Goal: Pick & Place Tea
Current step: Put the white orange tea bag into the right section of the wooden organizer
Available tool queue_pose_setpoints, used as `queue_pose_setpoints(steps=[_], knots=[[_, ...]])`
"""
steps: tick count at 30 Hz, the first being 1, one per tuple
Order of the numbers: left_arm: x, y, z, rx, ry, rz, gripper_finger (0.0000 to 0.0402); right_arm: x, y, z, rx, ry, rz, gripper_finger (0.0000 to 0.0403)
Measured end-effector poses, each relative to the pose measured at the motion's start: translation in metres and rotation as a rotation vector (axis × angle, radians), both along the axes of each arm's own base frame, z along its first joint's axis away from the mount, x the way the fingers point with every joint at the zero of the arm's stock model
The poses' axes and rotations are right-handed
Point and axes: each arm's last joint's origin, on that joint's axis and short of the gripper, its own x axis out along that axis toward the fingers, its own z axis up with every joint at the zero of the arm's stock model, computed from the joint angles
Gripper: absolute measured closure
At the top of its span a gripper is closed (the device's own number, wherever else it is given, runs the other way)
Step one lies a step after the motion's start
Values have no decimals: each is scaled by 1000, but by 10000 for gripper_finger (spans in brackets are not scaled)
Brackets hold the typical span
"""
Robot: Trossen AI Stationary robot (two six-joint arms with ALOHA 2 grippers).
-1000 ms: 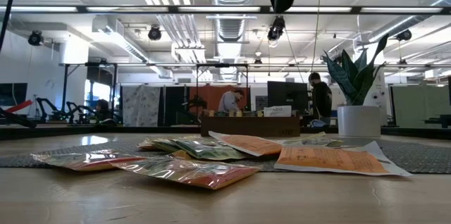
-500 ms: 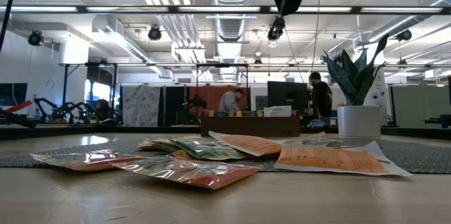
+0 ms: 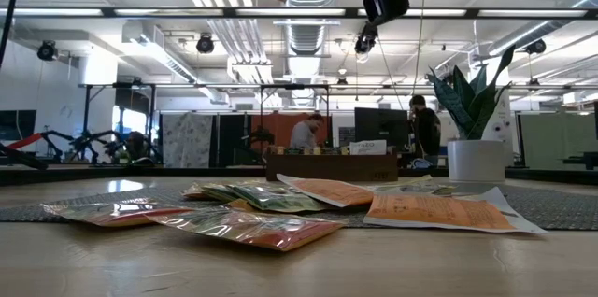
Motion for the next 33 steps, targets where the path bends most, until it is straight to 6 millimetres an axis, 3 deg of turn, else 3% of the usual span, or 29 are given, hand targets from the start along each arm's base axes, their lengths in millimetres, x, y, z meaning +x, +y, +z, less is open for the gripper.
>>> queue_pose_setpoints(steps=[7, 14, 19, 26, 33], knots=[[1, -1, -3, -134, 4, -64, 401, -7, 1, 4, -329, 41, 178, 288], [-3, 1, -14, -482, 2, -84, 401, -35, -4, 16, -564, 188, 343, 273], [-3, 2, -15, -782, 34, -98, 401, -55, -3, 28, -601, 207, 450, 278], [6, 14, 14, -1072, -67, -198, 401, -65, 18, 47, -702, 117, 488, 305], [8, 51, 55, -1269, -236, -272, 401, -71, 33, 53, -802, 100, 493, 322]])
